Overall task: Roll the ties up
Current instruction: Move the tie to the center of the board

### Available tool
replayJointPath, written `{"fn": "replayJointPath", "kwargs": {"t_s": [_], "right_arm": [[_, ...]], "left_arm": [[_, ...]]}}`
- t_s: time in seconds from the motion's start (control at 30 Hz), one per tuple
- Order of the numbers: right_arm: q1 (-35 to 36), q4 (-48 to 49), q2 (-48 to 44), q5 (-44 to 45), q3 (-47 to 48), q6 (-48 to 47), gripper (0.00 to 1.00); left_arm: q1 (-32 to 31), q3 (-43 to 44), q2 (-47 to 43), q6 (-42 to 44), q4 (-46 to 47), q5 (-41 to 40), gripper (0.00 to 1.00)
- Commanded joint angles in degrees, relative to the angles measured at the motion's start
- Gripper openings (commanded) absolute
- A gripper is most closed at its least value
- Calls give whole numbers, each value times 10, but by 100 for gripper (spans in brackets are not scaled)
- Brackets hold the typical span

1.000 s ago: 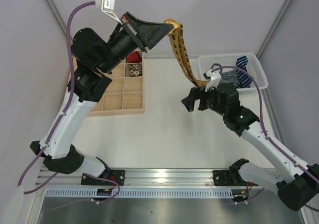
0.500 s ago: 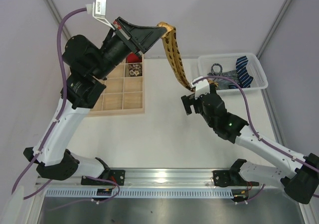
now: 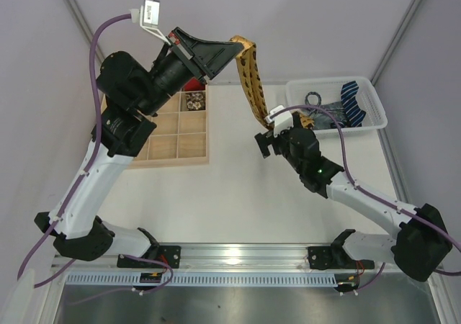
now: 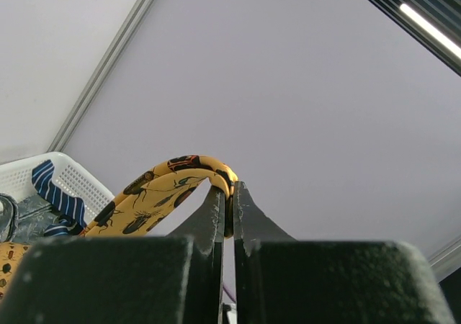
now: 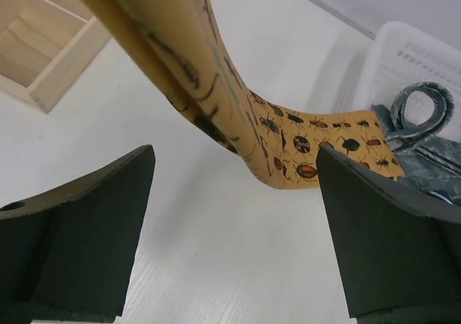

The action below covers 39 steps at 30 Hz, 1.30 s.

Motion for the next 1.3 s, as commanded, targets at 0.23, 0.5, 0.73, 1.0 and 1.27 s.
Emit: {"fn": "replayJointPath", "kwargs": {"t_s": [0.23, 0.5, 0.73, 1.0, 1.27], "right_arm": [[-76, 139, 59, -110, 9, 10, 55], [-71, -212, 3, -240, 155, -1, 0], [-71, -452, -44, -396, 242, 47, 0], [34, -594, 6, -593, 224, 190, 0], [79, -478, 23, -815, 85, 361, 0]], "left_arm": [[-2, 15, -28, 4, 7, -17, 0], [1, -62, -134, 66, -96, -217, 0], [23, -124, -206, 90, -332, -388, 0], [26, -289, -342, -21, -503, -437, 1], [26, -347, -365, -135, -657, -469, 0]]}}
